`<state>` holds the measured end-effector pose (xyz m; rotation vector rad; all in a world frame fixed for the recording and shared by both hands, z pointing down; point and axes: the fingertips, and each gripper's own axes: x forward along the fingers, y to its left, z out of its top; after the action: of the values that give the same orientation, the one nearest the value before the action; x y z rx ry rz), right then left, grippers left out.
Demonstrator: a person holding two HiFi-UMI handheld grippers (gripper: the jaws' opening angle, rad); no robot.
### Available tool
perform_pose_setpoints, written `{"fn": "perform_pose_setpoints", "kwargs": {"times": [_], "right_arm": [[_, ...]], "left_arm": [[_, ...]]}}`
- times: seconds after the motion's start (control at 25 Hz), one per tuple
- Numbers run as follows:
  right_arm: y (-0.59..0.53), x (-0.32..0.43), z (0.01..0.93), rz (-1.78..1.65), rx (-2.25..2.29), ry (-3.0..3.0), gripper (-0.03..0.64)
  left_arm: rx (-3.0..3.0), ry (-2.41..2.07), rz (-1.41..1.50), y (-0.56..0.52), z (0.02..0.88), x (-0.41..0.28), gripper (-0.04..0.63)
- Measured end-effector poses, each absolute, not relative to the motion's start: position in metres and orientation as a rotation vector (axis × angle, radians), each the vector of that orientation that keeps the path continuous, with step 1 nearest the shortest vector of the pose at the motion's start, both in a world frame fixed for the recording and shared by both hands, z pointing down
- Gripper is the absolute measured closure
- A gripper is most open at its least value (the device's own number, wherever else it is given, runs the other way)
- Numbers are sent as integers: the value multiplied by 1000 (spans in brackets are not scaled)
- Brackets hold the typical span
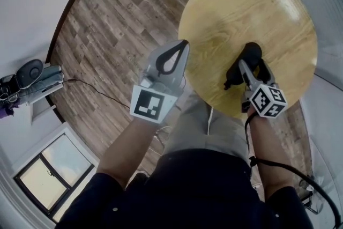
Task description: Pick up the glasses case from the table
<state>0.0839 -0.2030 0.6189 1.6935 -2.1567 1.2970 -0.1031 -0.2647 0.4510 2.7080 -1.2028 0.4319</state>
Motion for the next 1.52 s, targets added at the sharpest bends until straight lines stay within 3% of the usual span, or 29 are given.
{"fn": "perform_pose_setpoints", "kwargs": {"times": [0.56, 0.76, 0.92, 1.52], "right_arm": [[-235, 29, 627, 1405, 1436, -2143, 230], [-237, 15, 624, 1395, 1338, -2217, 307], [-235, 17, 616, 1375, 1333, -2259, 314], [-228, 48, 489, 1249, 1497, -2390, 316]], "left_arm": [[2627, -1285, 452, -268, 455, -125, 592], [2619, -1299, 445, -271, 455, -127, 592], [2620, -1313, 446, -270, 452, -131, 592], [2715, -1282, 318, -257, 362, -119, 592]]}}
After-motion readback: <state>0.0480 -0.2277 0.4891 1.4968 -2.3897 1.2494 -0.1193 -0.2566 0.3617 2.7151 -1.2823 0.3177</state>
